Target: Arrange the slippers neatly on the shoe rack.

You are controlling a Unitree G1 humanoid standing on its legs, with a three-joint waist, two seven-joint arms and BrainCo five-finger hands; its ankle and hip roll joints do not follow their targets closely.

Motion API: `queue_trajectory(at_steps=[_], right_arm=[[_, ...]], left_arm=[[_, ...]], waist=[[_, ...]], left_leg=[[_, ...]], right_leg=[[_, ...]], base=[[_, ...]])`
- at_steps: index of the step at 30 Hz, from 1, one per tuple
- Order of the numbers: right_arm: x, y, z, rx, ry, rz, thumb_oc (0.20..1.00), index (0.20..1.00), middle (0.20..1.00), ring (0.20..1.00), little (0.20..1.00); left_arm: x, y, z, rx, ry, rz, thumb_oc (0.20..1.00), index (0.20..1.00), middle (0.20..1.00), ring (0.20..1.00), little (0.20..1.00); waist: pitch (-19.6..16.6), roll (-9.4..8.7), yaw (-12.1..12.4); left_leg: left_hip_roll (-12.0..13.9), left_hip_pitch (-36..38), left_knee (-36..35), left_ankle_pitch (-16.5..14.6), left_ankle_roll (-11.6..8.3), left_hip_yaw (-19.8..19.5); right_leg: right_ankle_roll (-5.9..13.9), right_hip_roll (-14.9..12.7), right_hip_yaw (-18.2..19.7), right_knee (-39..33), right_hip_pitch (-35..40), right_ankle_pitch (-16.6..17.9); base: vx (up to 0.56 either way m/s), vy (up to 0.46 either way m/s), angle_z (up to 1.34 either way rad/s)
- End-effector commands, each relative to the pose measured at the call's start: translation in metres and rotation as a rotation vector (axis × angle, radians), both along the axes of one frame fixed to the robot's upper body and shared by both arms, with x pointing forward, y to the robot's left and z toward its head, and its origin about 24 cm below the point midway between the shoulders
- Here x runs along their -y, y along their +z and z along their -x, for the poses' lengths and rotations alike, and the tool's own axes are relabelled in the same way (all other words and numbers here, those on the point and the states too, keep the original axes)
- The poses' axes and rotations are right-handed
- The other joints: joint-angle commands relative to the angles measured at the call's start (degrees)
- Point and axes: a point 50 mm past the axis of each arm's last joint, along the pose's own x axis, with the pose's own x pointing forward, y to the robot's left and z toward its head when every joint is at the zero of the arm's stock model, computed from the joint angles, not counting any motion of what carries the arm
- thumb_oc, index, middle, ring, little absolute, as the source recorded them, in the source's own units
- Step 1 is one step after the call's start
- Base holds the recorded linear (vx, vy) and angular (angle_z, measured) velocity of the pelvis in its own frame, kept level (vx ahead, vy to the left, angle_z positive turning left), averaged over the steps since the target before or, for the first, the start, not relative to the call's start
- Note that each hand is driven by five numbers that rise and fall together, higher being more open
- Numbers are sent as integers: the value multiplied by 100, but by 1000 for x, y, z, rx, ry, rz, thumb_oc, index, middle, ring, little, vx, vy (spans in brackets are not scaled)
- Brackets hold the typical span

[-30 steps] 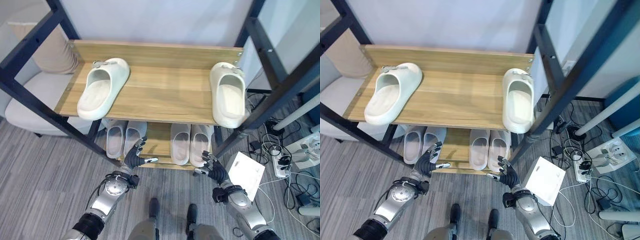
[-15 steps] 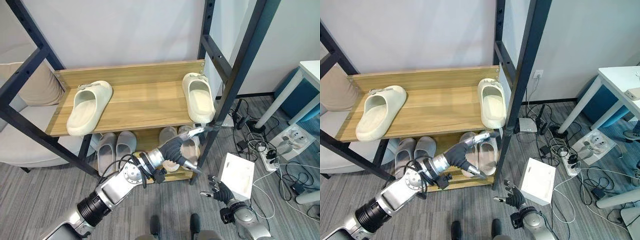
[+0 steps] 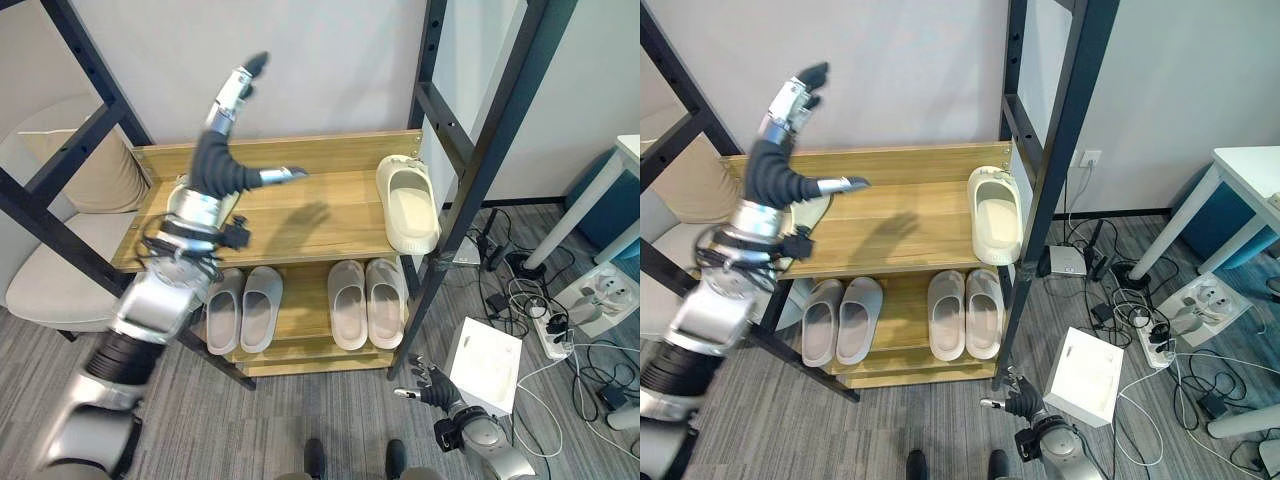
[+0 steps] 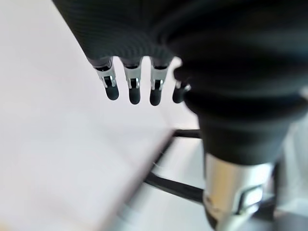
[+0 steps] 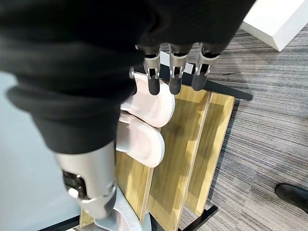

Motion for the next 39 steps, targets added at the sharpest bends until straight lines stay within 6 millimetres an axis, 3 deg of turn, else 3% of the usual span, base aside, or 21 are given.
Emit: queue_trajectory(at_steps=[1,5,8,10,15,29,30,32,39], right_arm=[[-16,21,-21,150,32,-65,1000,1000,1000,1000,1000],[-15,24,-21,170,38,-66,1000,1000,1000,1000,1000],[-10,26,-18,187,39,-58,1000,1000,1000,1000,1000],[-8,28,-18,198,39,-53,1000,1000,1000,1000,1000],[-8,27,-14,198,42,-55,1000,1000,1000,1000,1000],[-4,37,-16,240,-6,-105,1000,1000,1000,1000,1000],[-5,37,-16,240,-7,-106,1000,1000,1000,1000,1000],[-2,37,-15,239,-32,-123,1000,1000,1000,1000,1000],[-6,35,-13,224,-34,-143,1000,1000,1000,1000,1000]], left_arm=[[-22,23,-6,161,253,-203,1000,1000,1000,1000,1000],[-48,17,-8,133,428,-363,1000,1000,1000,1000,1000],[-85,9,-8,71,653,-621,1000,1000,1000,1000,1000],[-95,7,-8,49,716,-698,1000,1000,1000,1000,1000],[-105,3,-13,20,800,-833,1000,1000,1000,1000,1000],[-126,9,-41,-80,996,-834,1000,1000,1000,1000,1000],[-126,10,-41,-79,995,-835,925,925,925,925,925],[-130,12,-43,-99,1009,-819,200,200,200,200,200],[-116,12,-46,-77,934,-774,200,200,200,200,200]], waist=[[66,-116,86],[47,-97,89],[51,-79,74],[59,-79,63],[58,-91,14],[109,-174,-265],[107,-179,-255],[104,-196,-297],[99,-220,-290]], left_leg=[[-103,600,2,-1214,25,122],[-102,582,2,-1223,27,145],[-98,528,2,-1233,26,177],[-96,503,2,-1234,31,188],[-90,475,2,-1248,39,250],[-56,244,2,-1233,76,492],[-56,241,2,-1233,77,495],[-54,201,2,-1229,82,516],[-54,194,2,-1239,90,541]], right_leg=[[300,-53,-153,12,500,-1093],[321,-59,-142,12,465,-1083],[343,-58,-136,12,387,-1061],[356,-56,-119,12,358,-1054],[367,-49,-76,12,302,-1053],[414,-17,204,12,-83,-931],[414,-17,207,12,-88,-930],[424,-13,241,12,-139,-914],[422,-15,262,12,-165,-914]], base=[[51,23,-1],[24,10,-4],[27,13,-2],[12,8,0],[17,6,-6],[7,12,-9],[25,12,-15],[23,12,-16],[3,1,-2]])
